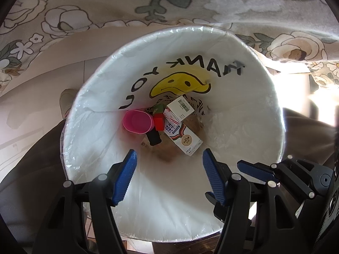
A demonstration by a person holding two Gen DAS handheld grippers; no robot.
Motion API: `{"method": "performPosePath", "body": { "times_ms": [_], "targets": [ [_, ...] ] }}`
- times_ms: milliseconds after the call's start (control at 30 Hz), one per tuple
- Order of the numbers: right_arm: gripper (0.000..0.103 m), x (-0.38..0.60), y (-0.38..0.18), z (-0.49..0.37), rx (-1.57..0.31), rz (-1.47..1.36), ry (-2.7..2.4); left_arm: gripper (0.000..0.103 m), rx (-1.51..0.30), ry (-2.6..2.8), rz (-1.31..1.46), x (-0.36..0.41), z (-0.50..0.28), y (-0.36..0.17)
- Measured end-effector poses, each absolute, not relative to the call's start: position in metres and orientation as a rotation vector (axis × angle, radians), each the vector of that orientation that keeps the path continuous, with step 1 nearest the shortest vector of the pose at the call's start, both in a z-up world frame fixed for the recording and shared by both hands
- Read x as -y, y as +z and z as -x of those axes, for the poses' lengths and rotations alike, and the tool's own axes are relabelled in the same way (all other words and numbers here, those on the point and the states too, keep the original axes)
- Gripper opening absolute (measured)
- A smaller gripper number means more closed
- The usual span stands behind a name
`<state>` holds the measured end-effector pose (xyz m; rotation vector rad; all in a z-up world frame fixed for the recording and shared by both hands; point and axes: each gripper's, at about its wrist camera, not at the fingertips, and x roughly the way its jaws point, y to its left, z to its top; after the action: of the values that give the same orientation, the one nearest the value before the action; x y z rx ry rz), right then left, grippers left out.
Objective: Collect trash
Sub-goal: 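Open both tools to drop the medicine box and red block into the bin, then raise both open tools and move toward the green-capped bottle on the bed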
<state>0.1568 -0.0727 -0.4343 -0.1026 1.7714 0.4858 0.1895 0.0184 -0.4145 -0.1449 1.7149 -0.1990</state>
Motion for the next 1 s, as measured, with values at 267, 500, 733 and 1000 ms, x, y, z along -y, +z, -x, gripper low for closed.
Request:
{"method": "performPosePath", "body": {
  "times_ms": [267, 500, 733, 1000],
  "targets": [
    [0.054, 0.076, -0.409, -0.152, -1.728, 0.116, 0.496, 0.067, -1.689, -0.196, 0.15, -0.024, -0.177, -0.383],
    [0.054, 0.085, -0.361, -0.142, -1.654, 0.119, 0.528, 0.071, -1.552, -0.207, 0.095, -0.025, -0.165, -0.321],
    [0.053, 0.108, -0.298, -0.135, -1.546, 0.122, 0.54, 0.078, -1.347, -0.224, 0.044, -0.025, -0.156, -0.235],
    [0.053, 0.146, -0.214, -0.145, -1.377, 0.121, 0.484, 0.088, -1.153, -0.275, 0.028, -0.009, -0.153, -0.149]
  ]
}}
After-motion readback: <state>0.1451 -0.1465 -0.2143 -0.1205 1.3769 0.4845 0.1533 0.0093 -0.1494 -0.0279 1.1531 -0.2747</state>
